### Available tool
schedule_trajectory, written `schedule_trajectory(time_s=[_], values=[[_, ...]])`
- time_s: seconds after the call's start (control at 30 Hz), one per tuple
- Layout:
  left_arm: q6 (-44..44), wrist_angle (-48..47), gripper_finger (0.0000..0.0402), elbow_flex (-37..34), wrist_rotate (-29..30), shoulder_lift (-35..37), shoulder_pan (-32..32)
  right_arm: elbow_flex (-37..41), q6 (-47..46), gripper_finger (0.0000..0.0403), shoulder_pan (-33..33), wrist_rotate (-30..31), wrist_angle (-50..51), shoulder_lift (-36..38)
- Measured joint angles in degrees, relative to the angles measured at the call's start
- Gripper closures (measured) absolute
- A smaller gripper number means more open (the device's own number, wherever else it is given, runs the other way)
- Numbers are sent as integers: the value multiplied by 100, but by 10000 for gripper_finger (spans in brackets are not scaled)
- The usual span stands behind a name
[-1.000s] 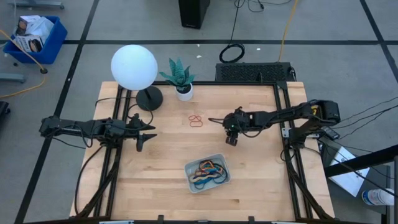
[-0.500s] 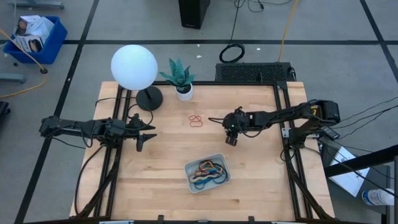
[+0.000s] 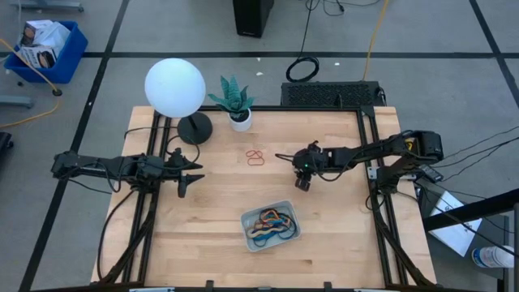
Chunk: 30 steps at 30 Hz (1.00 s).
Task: Pick and place rubber bands into bin
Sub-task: Put the green rubber band into the gray bin
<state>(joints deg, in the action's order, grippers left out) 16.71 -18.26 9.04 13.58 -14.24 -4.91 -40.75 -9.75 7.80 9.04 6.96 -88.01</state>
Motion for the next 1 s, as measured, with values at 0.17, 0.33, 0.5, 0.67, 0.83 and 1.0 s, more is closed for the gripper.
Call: schedule_trajectory(time_s=[0.17, 0.33, 0.5, 0.67, 0.83, 1.0], values=[[0, 0, 213, 0, 0, 0, 0, 0, -5, 248, 1, 4, -142, 0], [0, 2, 213, 0, 1, 0, 0, 0, -8, 248, 56, 9, -166, 0], [0, 2, 213, 0, 2, 0, 0, 0, -51, 248, 81, 7, -225, 0], [0, 2, 213, 1, 2, 0, 0, 1, -73, 248, 81, -7, -223, 0], [0, 2, 213, 0, 2, 0, 0, 2, -83, 248, 80, -4, -221, 0], [0, 2, 213, 0, 2, 0, 0, 2, -151, 248, 80, 0, -219, 0]])
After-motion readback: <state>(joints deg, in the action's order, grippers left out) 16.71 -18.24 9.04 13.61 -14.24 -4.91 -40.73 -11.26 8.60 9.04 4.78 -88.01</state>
